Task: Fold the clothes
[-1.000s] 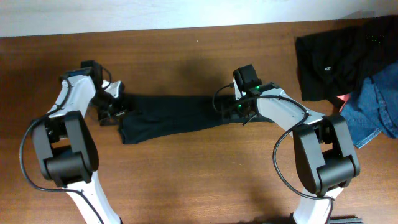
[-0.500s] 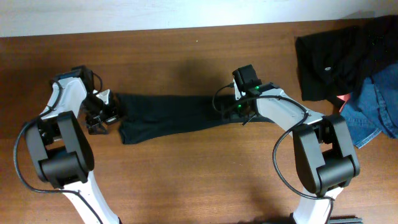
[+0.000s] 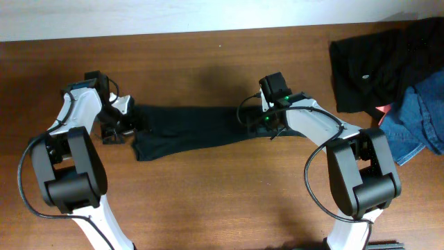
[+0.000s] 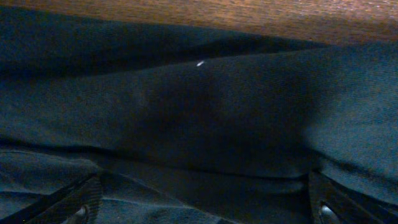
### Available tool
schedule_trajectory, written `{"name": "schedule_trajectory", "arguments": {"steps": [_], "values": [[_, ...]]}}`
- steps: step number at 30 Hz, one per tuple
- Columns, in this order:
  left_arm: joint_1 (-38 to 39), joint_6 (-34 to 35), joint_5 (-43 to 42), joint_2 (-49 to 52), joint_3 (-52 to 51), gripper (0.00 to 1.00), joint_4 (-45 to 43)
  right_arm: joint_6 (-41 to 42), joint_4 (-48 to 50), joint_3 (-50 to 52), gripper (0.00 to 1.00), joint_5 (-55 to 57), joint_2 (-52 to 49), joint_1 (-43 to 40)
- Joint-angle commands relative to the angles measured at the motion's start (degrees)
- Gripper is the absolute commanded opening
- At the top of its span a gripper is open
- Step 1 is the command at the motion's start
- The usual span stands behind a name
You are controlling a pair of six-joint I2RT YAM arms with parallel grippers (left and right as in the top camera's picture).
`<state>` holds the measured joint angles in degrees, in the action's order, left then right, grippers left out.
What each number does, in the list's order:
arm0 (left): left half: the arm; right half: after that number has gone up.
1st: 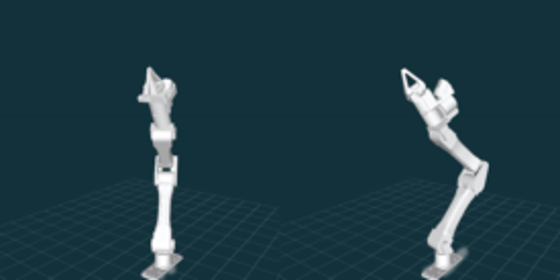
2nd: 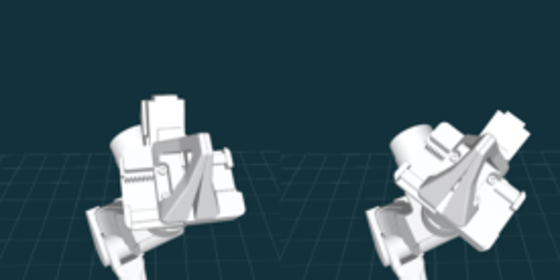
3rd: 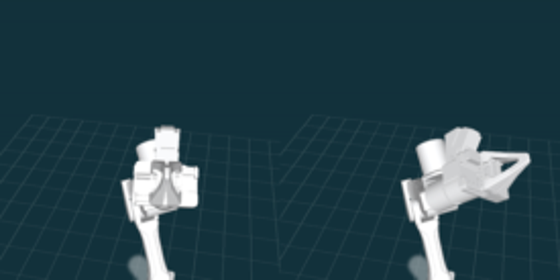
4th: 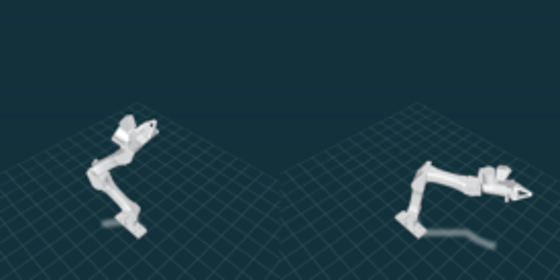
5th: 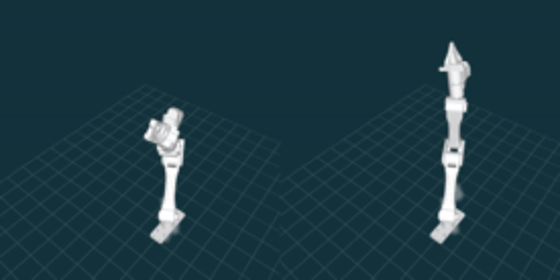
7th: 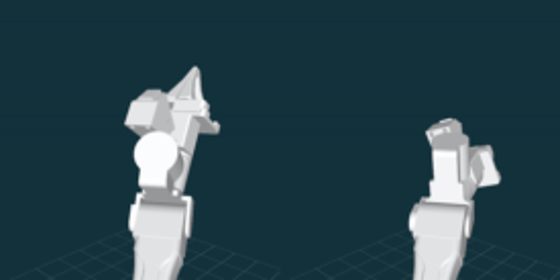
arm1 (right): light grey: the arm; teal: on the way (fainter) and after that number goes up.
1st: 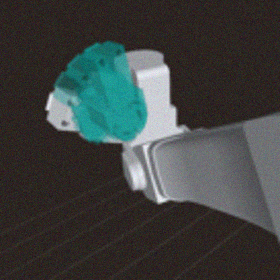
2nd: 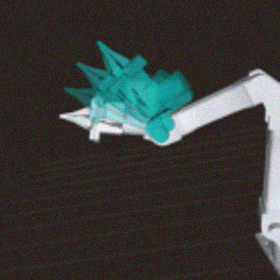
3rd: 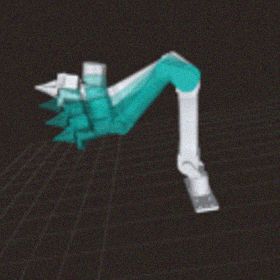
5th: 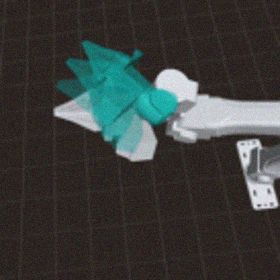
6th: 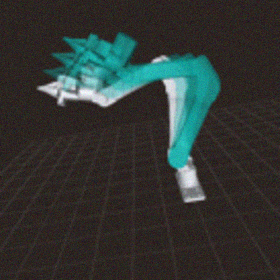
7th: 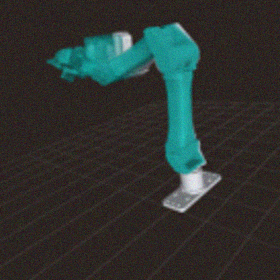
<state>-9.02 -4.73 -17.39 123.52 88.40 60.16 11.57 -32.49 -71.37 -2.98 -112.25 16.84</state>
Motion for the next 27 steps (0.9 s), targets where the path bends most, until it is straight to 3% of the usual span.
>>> {"name": "schedule_trajectory", "arguments": {"steps": [1, 19, 21, 27], "values": [[0.6, -6.1, -11.4, 7.8, -4.0, 0.99, -2.2, -0.2, 0.2, 0.3, 0.99, -0.6, -2.6, 0.4], [0.6, -7.8, -14.3, 12.5, -5.3, 0.98, -2.4, -0.2, 0.2, 0.3, 0.99, -0.6, -2.6, 0.4], [0.6, -7.8, -14.3, 12.5, -5.2, 0.91, -2.0, -0.2, 0.2, 0.3, 0.99, -0.6, -2.6, 0.4], [0.7, -7.6, -12.3, 12.5, -5.3, 0.49, 0.0, -0.2, 0.2, 0.3, 0.99, -0.6, -2.6, 0.4]]}}
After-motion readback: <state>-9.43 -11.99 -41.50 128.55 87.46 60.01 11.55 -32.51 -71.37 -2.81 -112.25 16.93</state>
